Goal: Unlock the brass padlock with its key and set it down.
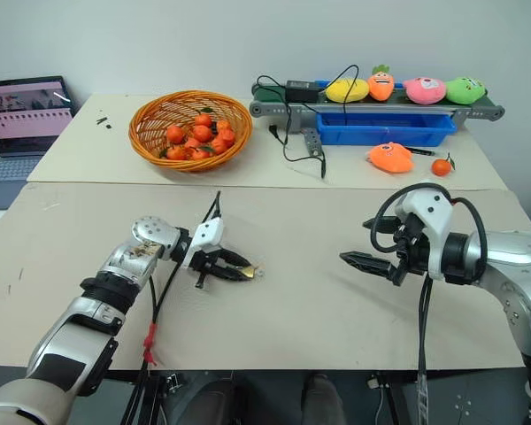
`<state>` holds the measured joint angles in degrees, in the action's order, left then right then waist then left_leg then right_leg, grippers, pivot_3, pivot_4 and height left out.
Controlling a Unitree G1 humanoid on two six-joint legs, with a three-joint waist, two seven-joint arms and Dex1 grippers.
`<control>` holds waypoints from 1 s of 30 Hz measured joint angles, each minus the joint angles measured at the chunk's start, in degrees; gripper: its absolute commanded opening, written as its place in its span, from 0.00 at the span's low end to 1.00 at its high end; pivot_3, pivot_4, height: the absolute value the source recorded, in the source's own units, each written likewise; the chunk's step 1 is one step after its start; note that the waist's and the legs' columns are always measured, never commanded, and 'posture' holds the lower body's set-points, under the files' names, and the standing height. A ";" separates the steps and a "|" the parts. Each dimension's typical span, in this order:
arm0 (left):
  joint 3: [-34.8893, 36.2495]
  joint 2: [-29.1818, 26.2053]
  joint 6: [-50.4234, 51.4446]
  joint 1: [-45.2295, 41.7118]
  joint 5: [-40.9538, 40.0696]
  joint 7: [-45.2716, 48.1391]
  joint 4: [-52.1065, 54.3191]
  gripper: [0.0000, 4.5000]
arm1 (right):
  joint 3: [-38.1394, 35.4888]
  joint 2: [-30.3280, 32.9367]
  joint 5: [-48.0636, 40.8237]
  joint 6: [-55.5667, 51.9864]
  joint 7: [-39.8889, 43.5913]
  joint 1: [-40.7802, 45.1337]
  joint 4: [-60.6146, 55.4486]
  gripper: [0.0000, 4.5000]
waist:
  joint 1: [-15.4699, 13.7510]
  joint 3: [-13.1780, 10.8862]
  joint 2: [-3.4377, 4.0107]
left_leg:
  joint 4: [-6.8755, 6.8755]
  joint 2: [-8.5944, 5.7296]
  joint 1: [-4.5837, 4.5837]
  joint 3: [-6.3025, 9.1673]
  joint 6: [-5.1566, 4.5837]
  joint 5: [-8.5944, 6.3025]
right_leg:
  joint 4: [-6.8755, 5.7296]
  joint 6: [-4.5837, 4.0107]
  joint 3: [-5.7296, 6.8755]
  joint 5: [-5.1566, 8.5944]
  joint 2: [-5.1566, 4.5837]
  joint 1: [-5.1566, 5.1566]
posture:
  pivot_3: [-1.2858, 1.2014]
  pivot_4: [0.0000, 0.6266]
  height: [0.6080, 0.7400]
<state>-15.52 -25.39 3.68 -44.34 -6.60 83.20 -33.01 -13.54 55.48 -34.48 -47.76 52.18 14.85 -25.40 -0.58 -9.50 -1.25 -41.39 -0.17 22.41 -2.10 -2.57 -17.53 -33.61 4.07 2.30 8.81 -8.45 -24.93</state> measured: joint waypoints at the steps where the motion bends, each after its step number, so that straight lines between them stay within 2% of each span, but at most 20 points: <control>1: 0.58 0.13 1.24 -0.29 -0.46 -0.40 1.10 0.18 | 0.20 -0.04 0.00 0.01 -0.06 0.01 0.00 1.00 | -0.02 0.00 0.00 | 0.00 0.00 0.00 0.01 0.00 0.00 | 0.01 0.00 0.00 0.00 0.00 0.00 | 0.52 0.24 1.00; 8: 3.27 0.37 12.87 -3.13 -5.15 -2.86 15.26 0.18 | 2.55 -2.83 -0.73 0.01 -0.67 0.75 -0.91 1.00 | -0.06 0.00 0.01 | 0.01 -0.01 0.00 0.02 0.02 0.01 | 0.03 0.00 0.00 0.00 0.00 0.00 | 0.52 0.24 1.00; 17: 1.93 1.48 19.55 -3.24 -8.22 -5.96 30.35 0.18 | 3.92 -3.98 -2.68 -0.04 -0.55 2.93 -1.75 1.00 | -0.07 0.00 0.00 | 0.03 -0.02 -0.02 0.04 0.04 0.02 | 0.04 0.00 -0.01 0.00 0.00 0.02 | 0.52 0.24 1.00; 23: 1.02 1.51 21.52 -3.18 -9.29 -7.30 32.19 0.18 | 4.12 -4.43 -4.62 -0.58 -1.52 2.92 -4.62 1.00 | -0.07 0.00 0.00 | 0.01 -0.02 -0.04 0.03 0.05 0.03 | 0.02 0.00 -0.01 0.00 0.00 0.04 | 0.52 0.24 1.00; 27: 0.69 1.56 21.76 -3.19 -9.39 -7.66 32.18 0.18 | 8.14 -4.44 0.29 2.87 -3.79 2.97 -5.89 1.00 | -0.06 0.00 0.01 | 0.02 -0.02 -0.06 0.02 0.05 0.03 | 0.02 0.00 -0.01 0.00 0.00 0.04 | 0.52 0.24 1.00; 30: 0.65 1.78 22.37 -3.30 -9.56 -7.75 32.17 0.18 | 10.56 -4.60 2.96 4.91 -5.07 2.98 -7.28 0.82 | -0.06 0.00 0.01 | 0.03 -0.03 -0.05 0.02 0.10 0.06 | 0.04 0.00 -0.01 0.00 0.00 0.04 | 0.52 0.24 1.00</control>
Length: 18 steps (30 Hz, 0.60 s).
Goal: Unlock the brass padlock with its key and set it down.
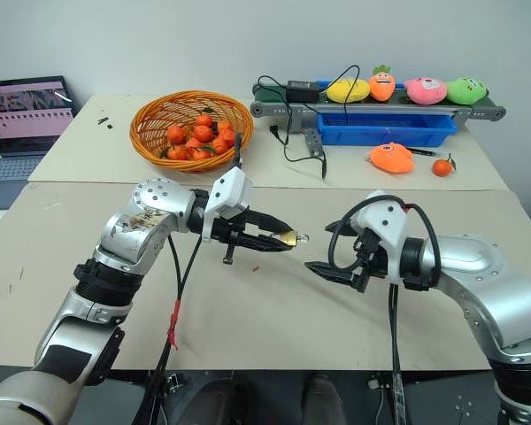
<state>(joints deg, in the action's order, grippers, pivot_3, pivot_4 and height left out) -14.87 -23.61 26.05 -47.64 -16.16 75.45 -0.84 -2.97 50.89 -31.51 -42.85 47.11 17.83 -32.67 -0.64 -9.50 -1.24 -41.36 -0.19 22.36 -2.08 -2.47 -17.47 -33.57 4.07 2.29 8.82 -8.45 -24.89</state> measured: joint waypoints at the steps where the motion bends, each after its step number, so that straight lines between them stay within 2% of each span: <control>1: 0.00 0.17 0.38 -0.14 -0.07 -0.09 -0.05 0.18 | 0.32 -0.40 0.68 0.65 -0.28 0.00 -0.37 0.76 | 0.00 0.00 0.00 | 0.00 -0.01 0.01 0.00 0.00 0.00 | 0.01 0.00 0.00 0.00 0.00 0.00 | 0.52 0.24 1.00; 4: 0.00 0.60 1.12 -0.87 -1.05 -0.35 -0.10 0.18 | 1.70 -0.87 4.41 4.06 -1.70 0.06 -1.05 0.51 | -0.04 0.00 0.00 | -0.02 -0.01 0.01 0.00 -0.01 0.00 | 0.01 0.00 0.00 0.00 0.00 0.01 | 0.52 0.24 1.00; 6: 0.04 0.85 2.57 -1.51 -1.90 -0.66 -0.10 0.18 | 3.08 -0.85 8.10 7.29 -2.40 -0.12 -1.03 0.39 | -0.03 0.00 0.00 | -0.02 -0.01 0.01 -0.01 -0.01 0.00 | 0.00 0.00 0.00 0.00 0.00 0.02 | 0.52 0.24 1.00; 10: 0.30 1.86 8.21 -3.56 -4.45 -2.39 -0.11 0.18 | 5.11 -0.30 17.04 16.06 -3.44 -1.72 0.61 0.39 | 0.00 0.00 0.00 | -0.01 -0.02 0.01 -0.04 0.03 0.02 | 0.01 0.01 0.00 0.00 0.00 0.02 | 0.52 0.24 1.00; 18: 0.82 1.37 11.25 -4.32 -6.01 -3.55 -0.19 0.18 | 4.75 1.07 27.01 29.67 -3.58 -5.63 5.11 0.39 | 0.07 0.00 0.00 | -0.01 -0.01 -0.01 -0.23 0.05 0.03 | 0.01 0.01 0.00 0.01 0.00 0.02 | 0.52 0.24 1.00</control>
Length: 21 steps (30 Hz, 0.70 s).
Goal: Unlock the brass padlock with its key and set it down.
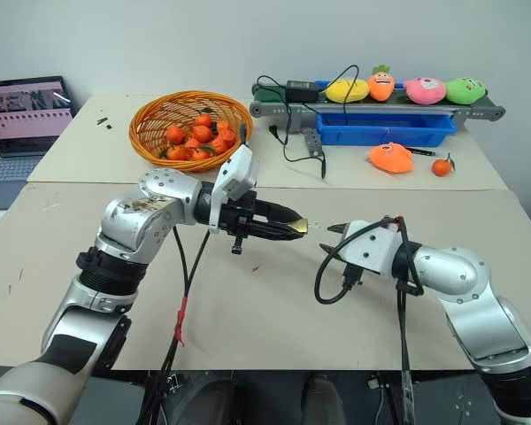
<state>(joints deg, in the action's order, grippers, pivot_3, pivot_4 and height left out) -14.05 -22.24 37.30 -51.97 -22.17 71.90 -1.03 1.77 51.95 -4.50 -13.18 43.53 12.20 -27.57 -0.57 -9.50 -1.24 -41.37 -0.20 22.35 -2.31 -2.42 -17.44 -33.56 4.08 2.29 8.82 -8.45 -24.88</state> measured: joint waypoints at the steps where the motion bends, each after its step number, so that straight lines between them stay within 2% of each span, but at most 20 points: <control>1: -0.02 -0.11 0.40 0.00 -0.13 0.01 0.00 0.18 | -0.47 0.00 0.62 1.33 -0.15 0.00 0.48 0.39 | 0.00 0.00 0.00 | 0.00 0.00 0.00 0.00 0.00 0.00 | 0.00 0.00 0.00 0.00 0.00 0.00 | 0.52 0.24 1.00; 7: 0.14 -0.75 6.44 -0.04 -2.84 0.26 -0.63 0.18 | -3.37 -0.56 1.52 5.01 -0.41 2.74 0.93 0.39 | 0.05 0.00 0.00 | 0.01 0.00 -0.01 0.06 0.01 0.01 | 0.00 0.00 0.00 0.00 0.00 0.00 | 0.52 0.24 1.00; 13: 2.34 -0.96 18.64 -2.72 -7.87 0.08 -9.56 0.18 | -3.73 -1.54 1.16 5.22 -0.40 7.31 -5.02 0.39 | 0.09 0.00 0.00 | 0.01 0.00 -0.01 0.18 0.00 0.00 | -0.02 0.01 0.01 0.01 0.01 0.00 | 0.52 0.24 1.00; 21: 6.12 -0.35 23.13 -6.74 -10.57 -1.57 -14.17 0.18 | -3.77 -2.12 1.78 8.58 0.65 1.72 -7.31 0.39 | 0.02 0.00 0.00 | 0.06 -0.04 0.04 0.03 0.26 0.15 | 0.24 0.01 0.02 0.00 0.00 0.08 | 0.52 0.24 1.00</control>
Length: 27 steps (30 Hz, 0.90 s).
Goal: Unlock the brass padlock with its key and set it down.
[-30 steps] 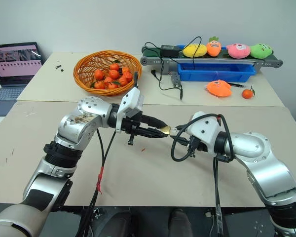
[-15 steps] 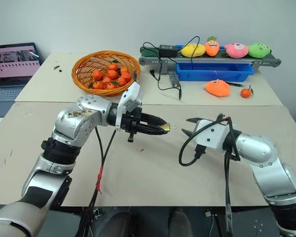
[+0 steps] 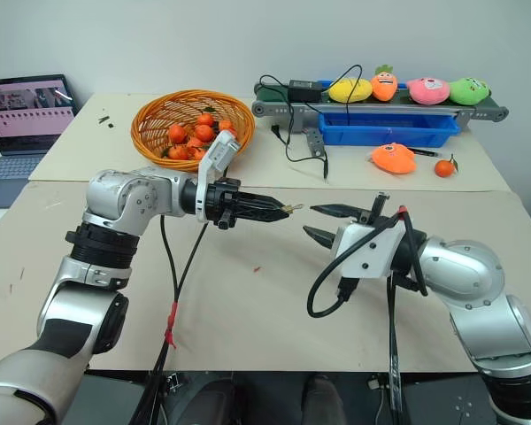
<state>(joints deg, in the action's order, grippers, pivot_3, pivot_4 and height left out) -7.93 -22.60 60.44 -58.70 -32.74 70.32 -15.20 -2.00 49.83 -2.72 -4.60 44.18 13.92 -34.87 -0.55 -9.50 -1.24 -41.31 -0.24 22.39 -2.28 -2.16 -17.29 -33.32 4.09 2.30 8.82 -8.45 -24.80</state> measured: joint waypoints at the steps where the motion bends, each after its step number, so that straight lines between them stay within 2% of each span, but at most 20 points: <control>1: 0.00 0.19 0.15 0.00 -0.29 -0.03 0.01 0.18 | -0.18 0.16 0.31 0.93 0.19 -0.39 0.11 0.39 | 0.00 0.00 0.00 | -0.01 0.00 -0.01 0.00 0.00 0.00 | -0.01 0.00 0.00 0.00 0.00 0.01 | 0.52 0.24 1.00; 9: -0.02 0.04 2.32 0.14 -1.51 -0.70 2.80 0.18 | -0.56 0.14 2.12 6.17 0.71 -1.14 3.53 0.39 | 0.10 0.00 0.00 | 0.03 0.01 -0.04 0.03 0.01 0.01 | 0.00 0.00 -0.01 0.00 0.00 0.02 | 0.52 0.24 1.00; 12: -0.10 -0.38 2.45 0.35 -1.89 -0.86 3.66 0.18 | -0.56 0.00 2.23 7.06 0.71 -1.06 4.17 0.24 | 0.08 0.00 0.00 | 0.02 0.01 -0.03 0.02 0.01 0.01 | 0.01 0.00 -0.01 0.00 0.00 0.02 | 0.52 0.24 1.00; 15: -0.65 -1.58 2.45 0.70 -2.17 -0.50 4.54 0.18 | -0.57 -0.06 2.40 7.78 0.70 -0.93 4.52 0.02 | 0.09 0.00 0.00 | 0.03 0.01 -0.04 0.03 0.02 0.01 | 0.00 0.00 -0.01 0.00 0.00 0.02 | 0.52 0.24 1.00; 27: -2.30 -1.79 2.31 0.69 -2.24 0.25 4.44 0.18 | -0.54 -1.39 3.17 7.95 0.51 0.61 3.87 0.02 | 0.06 0.00 0.00 | 0.03 0.00 -0.04 0.02 0.02 0.01 | 0.01 0.00 0.00 0.00 0.00 0.03 | 0.52 0.24 1.00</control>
<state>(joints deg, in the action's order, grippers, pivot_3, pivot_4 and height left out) -10.23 -24.39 62.75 -58.01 -34.97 70.57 -10.76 -2.53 48.45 0.45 3.35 44.69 14.53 -31.00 -0.49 -9.50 -1.24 -41.29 -0.24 22.35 -2.26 -2.14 -17.28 -33.32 4.08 2.30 8.83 -8.44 -24.77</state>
